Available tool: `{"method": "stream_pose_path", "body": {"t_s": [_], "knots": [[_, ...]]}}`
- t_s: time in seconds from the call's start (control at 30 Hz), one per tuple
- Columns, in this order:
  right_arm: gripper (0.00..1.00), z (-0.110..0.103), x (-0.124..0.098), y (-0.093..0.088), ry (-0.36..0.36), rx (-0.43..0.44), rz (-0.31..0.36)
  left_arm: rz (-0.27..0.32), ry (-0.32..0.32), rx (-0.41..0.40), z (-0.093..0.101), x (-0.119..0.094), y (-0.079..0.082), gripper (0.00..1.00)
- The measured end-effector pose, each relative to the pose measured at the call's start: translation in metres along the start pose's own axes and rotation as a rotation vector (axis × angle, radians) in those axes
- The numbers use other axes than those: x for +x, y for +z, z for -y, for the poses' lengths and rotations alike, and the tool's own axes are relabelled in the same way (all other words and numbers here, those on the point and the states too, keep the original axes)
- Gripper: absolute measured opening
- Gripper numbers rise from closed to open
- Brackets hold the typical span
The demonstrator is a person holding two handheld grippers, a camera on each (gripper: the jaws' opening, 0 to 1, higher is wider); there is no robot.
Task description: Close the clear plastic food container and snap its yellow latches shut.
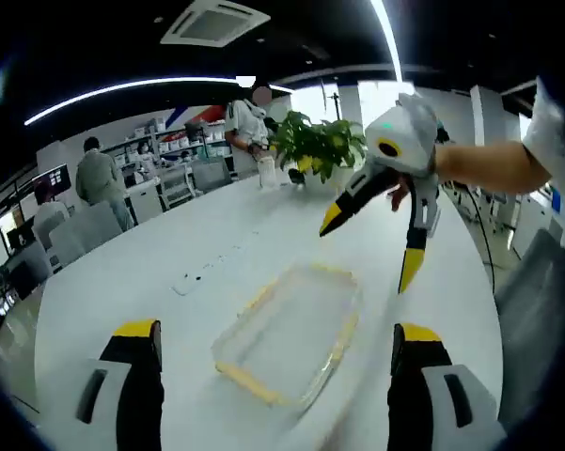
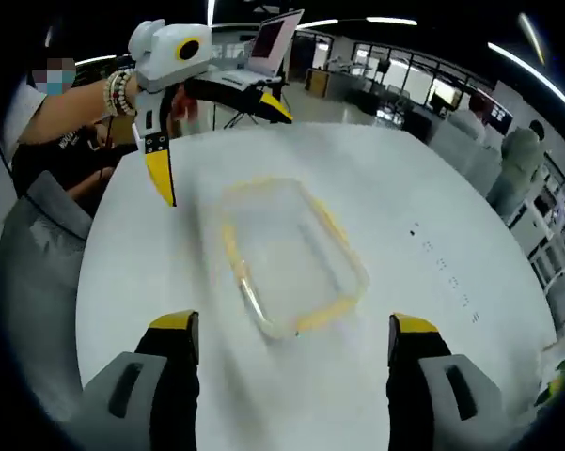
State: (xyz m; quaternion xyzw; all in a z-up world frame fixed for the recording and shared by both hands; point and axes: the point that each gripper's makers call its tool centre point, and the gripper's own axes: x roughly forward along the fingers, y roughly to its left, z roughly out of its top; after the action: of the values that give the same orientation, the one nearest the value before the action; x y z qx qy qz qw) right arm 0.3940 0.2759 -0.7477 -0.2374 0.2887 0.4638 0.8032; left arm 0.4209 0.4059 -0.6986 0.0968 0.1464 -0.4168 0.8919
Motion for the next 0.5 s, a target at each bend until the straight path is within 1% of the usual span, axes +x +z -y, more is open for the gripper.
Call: {"method": "stream_pose_path", "body": {"t_s": [0.03,0.1,0.13,0.17,0.23,0.27,0.3,0.37,0.43,0.5], "knots": [[0.82,-0.004,-0.006,0.001,-0.013,0.017,0.024,0.025,0.019,-0.009,0.001,-0.007,0.003,0.99],[0.82,-0.010,-0.013,0.000,-0.017,0.027,0.035,0.065,0.048,-0.041,0.004,-0.019,0.008,0.99],[0.83,-0.014,-0.018,-0.001,-0.024,0.032,0.043,0.081,0.051,-0.051,0.007,-0.023,0.010,0.99],[0.84,-0.016,-0.021,-0.001,-0.036,0.030,0.050,0.083,0.048,-0.053,0.011,-0.027,0.010,0.99],[0.84,-0.020,-0.028,-0.002,-0.058,0.021,0.057,0.090,0.069,-0.044,0.018,-0.038,0.011,0.99],[0.84,-0.023,-0.032,-0.001,-0.063,0.026,0.060,0.109,0.088,-0.022,0.021,-0.044,0.013,0.99],[0.84,-0.025,-0.035,-0.001,-0.066,0.032,0.065,0.117,0.091,-0.020,0.024,-0.047,0.014,0.99],[0.84,-0.029,-0.042,0.002,-0.079,0.035,0.081,0.125,0.098,-0.027,0.027,-0.054,0.013,0.99],[0.84,-0.032,-0.048,0.003,-0.094,0.049,0.094,0.121,0.111,-0.050,0.031,-0.063,0.011,0.99],[0.84,-0.035,-0.054,0.005,-0.118,0.060,0.117,0.129,0.140,-0.064,0.034,-0.074,0.010,0.99]]}}
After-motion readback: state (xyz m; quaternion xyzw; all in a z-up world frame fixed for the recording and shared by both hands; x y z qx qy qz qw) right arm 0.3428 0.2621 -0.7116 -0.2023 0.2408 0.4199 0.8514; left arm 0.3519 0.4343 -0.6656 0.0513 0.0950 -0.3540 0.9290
